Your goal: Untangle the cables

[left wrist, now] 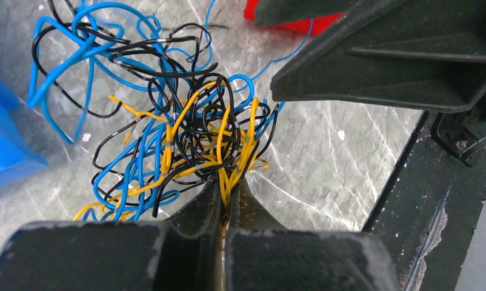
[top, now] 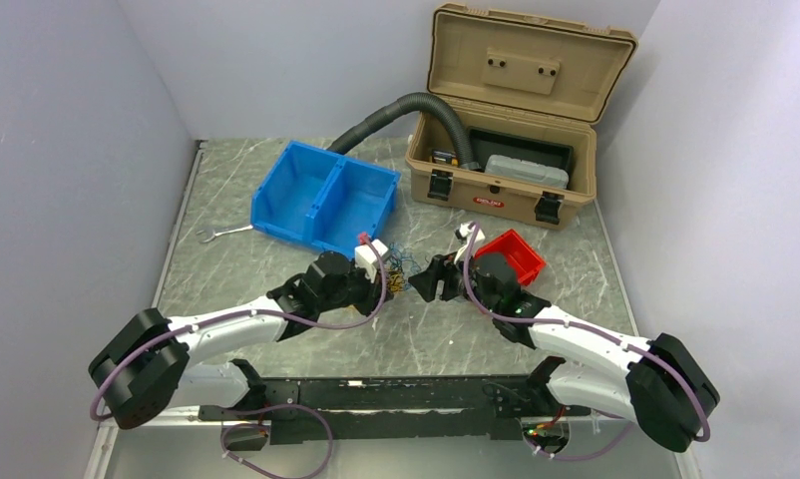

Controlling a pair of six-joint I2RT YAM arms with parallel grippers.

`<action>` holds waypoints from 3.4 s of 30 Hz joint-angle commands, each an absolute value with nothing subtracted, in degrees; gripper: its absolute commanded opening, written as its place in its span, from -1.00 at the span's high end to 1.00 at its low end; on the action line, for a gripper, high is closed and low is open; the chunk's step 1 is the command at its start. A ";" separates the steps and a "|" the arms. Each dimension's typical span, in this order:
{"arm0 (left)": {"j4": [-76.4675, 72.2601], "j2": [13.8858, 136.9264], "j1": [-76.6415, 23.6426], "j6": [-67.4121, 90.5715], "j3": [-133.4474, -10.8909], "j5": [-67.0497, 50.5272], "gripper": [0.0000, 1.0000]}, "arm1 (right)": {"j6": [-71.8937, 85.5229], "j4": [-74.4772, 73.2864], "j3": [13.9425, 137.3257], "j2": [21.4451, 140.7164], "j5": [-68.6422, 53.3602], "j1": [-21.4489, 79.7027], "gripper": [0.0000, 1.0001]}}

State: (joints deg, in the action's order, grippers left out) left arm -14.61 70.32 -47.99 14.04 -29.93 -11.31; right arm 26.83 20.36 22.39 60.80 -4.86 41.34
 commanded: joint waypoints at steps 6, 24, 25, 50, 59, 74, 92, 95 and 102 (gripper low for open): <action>-27.27 67.29 -48.15 12.26 -24.74 -17.62 1.00 | 28.69 29.51 23.21 63.75 -12.87 41.35 -0.40; -25.69 67.07 -48.15 11.50 -25.80 -19.45 0.90 | 30.42 34.85 27.42 71.41 -23.55 41.56 0.11; -25.50 67.00 -48.13 11.44 -25.76 -19.34 0.84 | 30.33 34.89 27.61 71.57 -24.04 41.64 0.18; -20.72 55.85 -40.26 20.00 -20.16 -0.87 -0.26 | 35.60 4.86 34.05 72.57 13.15 42.01 1.00; -9.78 58.86 -36.80 22.49 -25.51 -3.88 -0.13 | 36.23 2.68 35.57 75.53 12.31 41.99 1.00; -5.28 80.50 -43.80 26.04 -43.99 -10.18 -0.34 | 33.25 12.02 31.74 72.49 -1.24 42.11 1.00; -2.44 91.14 -37.06 34.81 -47.73 -16.16 1.00 | 36.55 4.31 31.92 74.67 10.39 41.93 1.00; -2.38 86.03 -32.89 33.81 -43.22 -15.77 1.00 | 40.49 -5.90 34.49 75.99 22.46 41.45 1.00; 3.42 73.93 -29.25 31.41 -36.69 -7.75 1.00 | 47.45 -17.40 38.77 77.69 31.85 41.14 1.00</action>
